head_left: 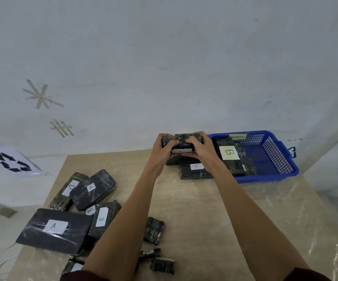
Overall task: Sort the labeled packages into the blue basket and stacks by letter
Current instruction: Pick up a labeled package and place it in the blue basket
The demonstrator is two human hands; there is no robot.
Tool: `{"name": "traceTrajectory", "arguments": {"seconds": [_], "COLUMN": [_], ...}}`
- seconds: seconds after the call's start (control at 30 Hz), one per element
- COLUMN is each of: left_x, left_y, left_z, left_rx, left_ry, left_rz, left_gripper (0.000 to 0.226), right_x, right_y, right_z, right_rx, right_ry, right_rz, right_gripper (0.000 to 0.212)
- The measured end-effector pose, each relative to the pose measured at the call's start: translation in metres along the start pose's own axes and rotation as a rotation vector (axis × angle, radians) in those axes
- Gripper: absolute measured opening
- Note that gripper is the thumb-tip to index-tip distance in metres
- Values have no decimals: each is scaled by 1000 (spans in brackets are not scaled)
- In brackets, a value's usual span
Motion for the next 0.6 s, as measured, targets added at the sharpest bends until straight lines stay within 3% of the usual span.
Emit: {"name": "traceTrajectory", "arguments": {"seconds": [0.43, 0.6], "left_x": [-2, -1], "left_y": [9, 10], "left_z": [-6, -5], "left_rx": [-10, -1], "left_ry": [-45, -62], "left_rz": [25, 14], "left_gripper": [16, 15], "right_x": [4, 3], "right_y": [9, 10], "right_z": [3, 1], "right_rx": [33, 49], "right_ry": [-30, -26], "right_rz": [-22, -31], "right_gripper": [25, 16]}}
Point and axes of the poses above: each hand's wrist, its own y-axis towards the middle knuckle, its own x-axis out of the back of the hand, z = x × y, the point moved 1 cm from there along y, towards the middle knuckle, and after that the axes turned 6 degrees about y, right-handed, at the moved point
